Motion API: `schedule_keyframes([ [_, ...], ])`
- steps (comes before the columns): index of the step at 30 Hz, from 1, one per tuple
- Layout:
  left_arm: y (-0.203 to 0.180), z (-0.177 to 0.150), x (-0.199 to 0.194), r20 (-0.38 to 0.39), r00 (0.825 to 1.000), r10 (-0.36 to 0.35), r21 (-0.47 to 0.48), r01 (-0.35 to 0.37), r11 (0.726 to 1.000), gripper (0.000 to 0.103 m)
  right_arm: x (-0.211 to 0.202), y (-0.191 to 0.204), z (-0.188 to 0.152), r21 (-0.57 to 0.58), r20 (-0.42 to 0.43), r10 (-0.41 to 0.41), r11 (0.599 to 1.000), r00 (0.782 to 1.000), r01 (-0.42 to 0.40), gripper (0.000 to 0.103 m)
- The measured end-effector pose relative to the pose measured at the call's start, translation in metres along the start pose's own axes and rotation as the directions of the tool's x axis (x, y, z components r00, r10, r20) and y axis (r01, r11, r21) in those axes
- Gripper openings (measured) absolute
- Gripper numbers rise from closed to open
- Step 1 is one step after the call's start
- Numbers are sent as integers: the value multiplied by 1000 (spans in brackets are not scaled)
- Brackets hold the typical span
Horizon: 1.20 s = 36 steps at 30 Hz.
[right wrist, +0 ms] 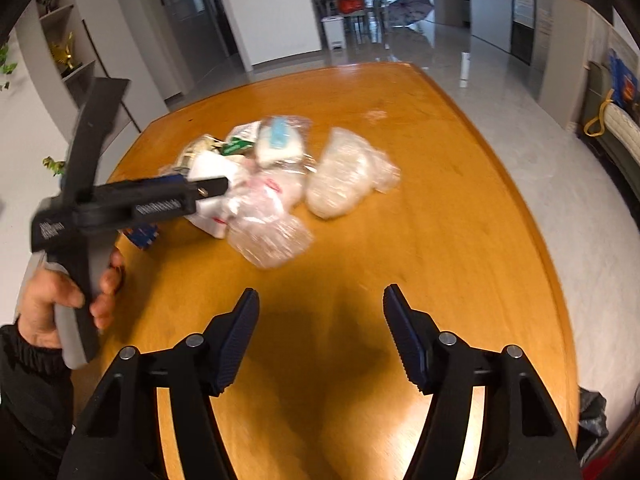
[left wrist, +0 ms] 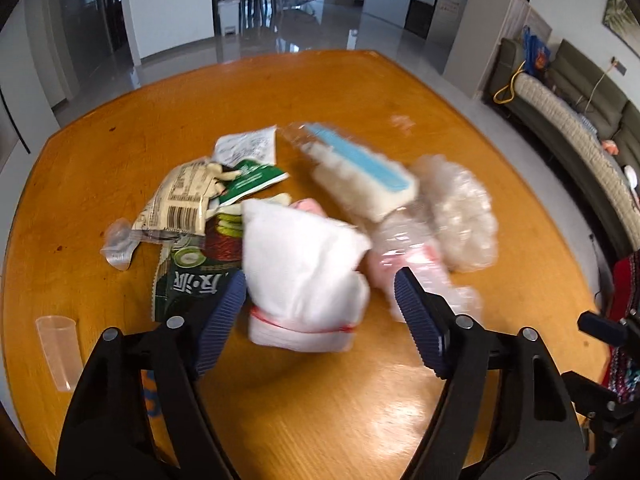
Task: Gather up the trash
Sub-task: 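Grasp the white glove with the left tool while the right tool grasps a plastic bag, then carry the glove and plastic bag to the trash bag and release both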
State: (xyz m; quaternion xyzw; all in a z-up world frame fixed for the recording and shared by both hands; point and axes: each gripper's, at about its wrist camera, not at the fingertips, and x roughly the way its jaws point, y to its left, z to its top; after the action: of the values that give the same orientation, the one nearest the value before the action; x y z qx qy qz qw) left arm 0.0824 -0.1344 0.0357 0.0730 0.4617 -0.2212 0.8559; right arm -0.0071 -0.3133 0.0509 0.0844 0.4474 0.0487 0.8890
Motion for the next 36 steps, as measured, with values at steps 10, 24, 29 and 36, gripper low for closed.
schedule_keyframes([
  [10, 11, 4, 18, -10, 999, 52, 81, -51, 995, 78, 66, 53, 39, -148, -29, -60, 988, 998, 55, 66],
  [24, 3, -1, 11, 16, 996, 86, 151, -88, 985, 15, 39, 31, 11, -45, -113, 118, 991, 986, -124, 15],
  [29, 15, -11, -14, 7, 999, -36, 84, 35, 996, 14, 9, 32, -7, -30, -114, 196, 979, 974, -201, 15],
  [36, 13, -27, -58, 60, 996, -70, 77, 65, 995, 14, -22, 36, -25, -37, -89, 219, 974, 972, -223, 15],
])
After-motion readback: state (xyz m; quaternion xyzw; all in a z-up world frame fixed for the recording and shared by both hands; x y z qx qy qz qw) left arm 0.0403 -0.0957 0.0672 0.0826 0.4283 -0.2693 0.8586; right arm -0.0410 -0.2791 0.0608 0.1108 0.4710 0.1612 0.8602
